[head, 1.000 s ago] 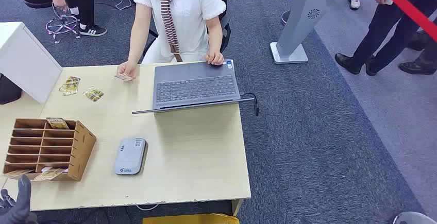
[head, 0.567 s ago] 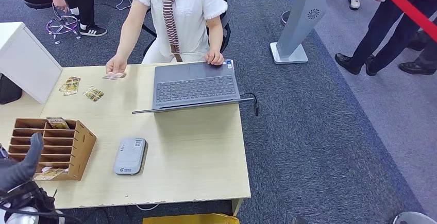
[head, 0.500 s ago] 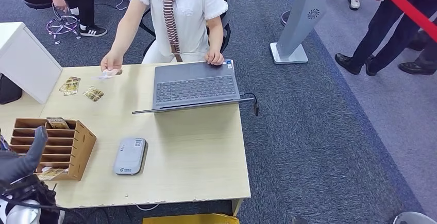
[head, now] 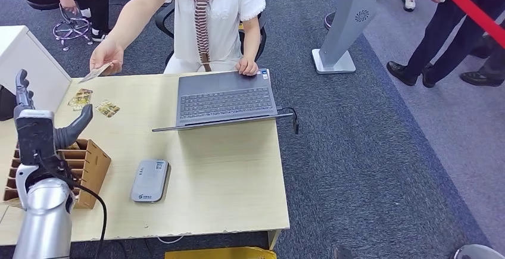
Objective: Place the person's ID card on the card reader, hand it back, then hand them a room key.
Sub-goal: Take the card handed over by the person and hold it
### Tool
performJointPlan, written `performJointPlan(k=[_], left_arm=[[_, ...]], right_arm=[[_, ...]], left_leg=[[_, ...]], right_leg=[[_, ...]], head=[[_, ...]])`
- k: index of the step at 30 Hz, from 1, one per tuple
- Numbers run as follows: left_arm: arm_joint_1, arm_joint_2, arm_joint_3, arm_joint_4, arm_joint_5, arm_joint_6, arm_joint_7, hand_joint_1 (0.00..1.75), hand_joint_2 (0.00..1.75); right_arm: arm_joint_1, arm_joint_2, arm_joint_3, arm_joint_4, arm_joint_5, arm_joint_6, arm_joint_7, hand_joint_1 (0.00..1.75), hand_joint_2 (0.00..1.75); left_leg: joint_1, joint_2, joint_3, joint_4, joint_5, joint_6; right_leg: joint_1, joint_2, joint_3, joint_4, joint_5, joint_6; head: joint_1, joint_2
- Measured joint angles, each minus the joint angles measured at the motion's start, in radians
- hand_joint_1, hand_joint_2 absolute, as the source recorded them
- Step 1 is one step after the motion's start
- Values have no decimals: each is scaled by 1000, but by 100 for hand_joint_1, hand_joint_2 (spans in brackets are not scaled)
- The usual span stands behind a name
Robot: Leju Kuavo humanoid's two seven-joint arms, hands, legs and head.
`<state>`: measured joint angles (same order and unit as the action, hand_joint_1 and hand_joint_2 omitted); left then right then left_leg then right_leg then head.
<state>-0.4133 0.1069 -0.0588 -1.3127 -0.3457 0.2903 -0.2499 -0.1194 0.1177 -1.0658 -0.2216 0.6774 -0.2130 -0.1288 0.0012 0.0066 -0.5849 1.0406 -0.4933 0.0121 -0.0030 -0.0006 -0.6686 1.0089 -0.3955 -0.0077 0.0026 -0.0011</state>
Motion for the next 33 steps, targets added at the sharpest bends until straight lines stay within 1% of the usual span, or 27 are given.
performJointPlan(k=[16, 17, 20, 21, 26, 33], left_arm=[[-309, 56, -204, 325, -319, -50, 184, 0, 175], [-328, 59, -217, 345, -339, -53, 195, 8, 175], [-383, 68, -252, 404, -398, -63, 227, 139, 175], [-399, 71, -264, 423, -418, -65, 238, 175, 175], [-458, 82, -307, 497, -503, -71, 278, 175, 175], [-478, 90, -322, 533, -514, -81, 280, 175, 175]], right_arm=[[-12, 1, 26, 4, 31, 8, 32, 0, 0], [-13, 1, 28, 4, 32, 8, 34, 0, 0], [-14, 1, 37, 4, 43, 9, 40, 0, 0], [-15, 1, 40, 4, 46, 9, 43, 0, 0], [-16, 1, 49, 4, 57, 8, 54, 0, 0], [-15, 1, 49, 4, 62, 8, 54, 0, 0]], left_leg=[[0, 0, 0, 0, 1, -1], [0, 0, 0, 0, 1, -1], [0, 0, 0, 0, 1, -1], [0, 0, 0, 0, 2, -1], [0, 0, 0, 0, 2, -1], [0, 0, 0, 0, 2, -2]], right_leg=[[0, 0, 0, 0, 1, -2], [0, 0, 0, 0, 1, -2], [0, 0, 0, 1, 2, -2], [0, 0, 0, 1, 2, -2], [0, 0, 0, 1, 2, -2], [0, 0, 0, 1, 2, -2]], head=[[0, 0], [0, 0], [0, 0], [0, 0], [0, 0], [0, 0]])
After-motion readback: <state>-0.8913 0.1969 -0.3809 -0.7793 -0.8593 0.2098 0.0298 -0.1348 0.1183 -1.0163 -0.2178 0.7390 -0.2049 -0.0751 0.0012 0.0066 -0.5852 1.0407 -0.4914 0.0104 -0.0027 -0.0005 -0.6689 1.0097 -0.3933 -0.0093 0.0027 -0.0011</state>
